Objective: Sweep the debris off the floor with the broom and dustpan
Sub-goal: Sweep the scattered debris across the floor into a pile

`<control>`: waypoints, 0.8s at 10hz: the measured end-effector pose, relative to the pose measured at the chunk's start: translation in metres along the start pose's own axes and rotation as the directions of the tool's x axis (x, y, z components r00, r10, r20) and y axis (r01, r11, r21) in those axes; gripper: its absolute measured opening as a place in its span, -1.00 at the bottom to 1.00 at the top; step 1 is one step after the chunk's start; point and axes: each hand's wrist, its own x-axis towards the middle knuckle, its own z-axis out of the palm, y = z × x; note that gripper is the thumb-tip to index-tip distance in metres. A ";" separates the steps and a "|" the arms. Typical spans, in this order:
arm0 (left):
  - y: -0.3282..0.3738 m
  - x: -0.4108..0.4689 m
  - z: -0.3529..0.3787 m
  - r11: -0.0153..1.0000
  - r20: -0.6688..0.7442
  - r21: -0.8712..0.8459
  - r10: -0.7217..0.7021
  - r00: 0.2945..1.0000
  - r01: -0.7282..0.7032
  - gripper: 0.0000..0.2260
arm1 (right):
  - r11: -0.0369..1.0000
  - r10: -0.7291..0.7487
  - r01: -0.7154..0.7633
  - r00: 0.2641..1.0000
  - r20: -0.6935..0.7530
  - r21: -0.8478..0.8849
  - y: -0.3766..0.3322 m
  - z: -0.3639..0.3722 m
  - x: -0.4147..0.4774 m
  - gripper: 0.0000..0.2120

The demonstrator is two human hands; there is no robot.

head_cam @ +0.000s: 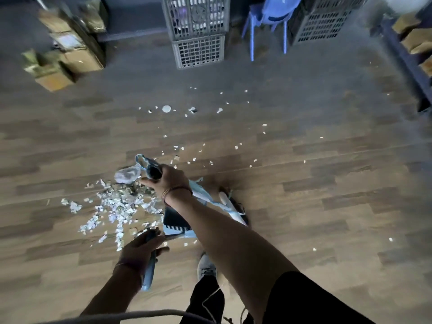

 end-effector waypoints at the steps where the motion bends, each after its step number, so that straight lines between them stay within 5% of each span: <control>1: 0.016 -0.010 -0.020 0.988 -0.064 -0.144 -0.068 0.996 0.058 -0.68 | 1.000 -0.030 0.030 0.999 -0.013 0.001 -0.029 0.019 0.005 -0.55; 4: 0.056 -0.037 -0.004 0.986 0.025 -0.137 0.098 0.995 -0.094 -0.74 | 0.989 -0.023 -0.003 0.984 -0.179 -0.145 -0.010 -0.052 -0.013 -0.64; 6: 0.086 -0.063 0.058 0.992 0.202 -0.080 0.112 0.973 -0.097 -0.69 | 0.992 0.126 -0.108 0.884 -0.449 0.067 0.033 -0.150 -0.069 -0.91; 8: 0.093 -0.088 0.140 0.993 0.365 0.033 0.092 0.926 -0.112 -0.70 | 0.970 0.232 -0.129 0.744 -0.626 0.206 0.094 -0.223 -0.128 -0.84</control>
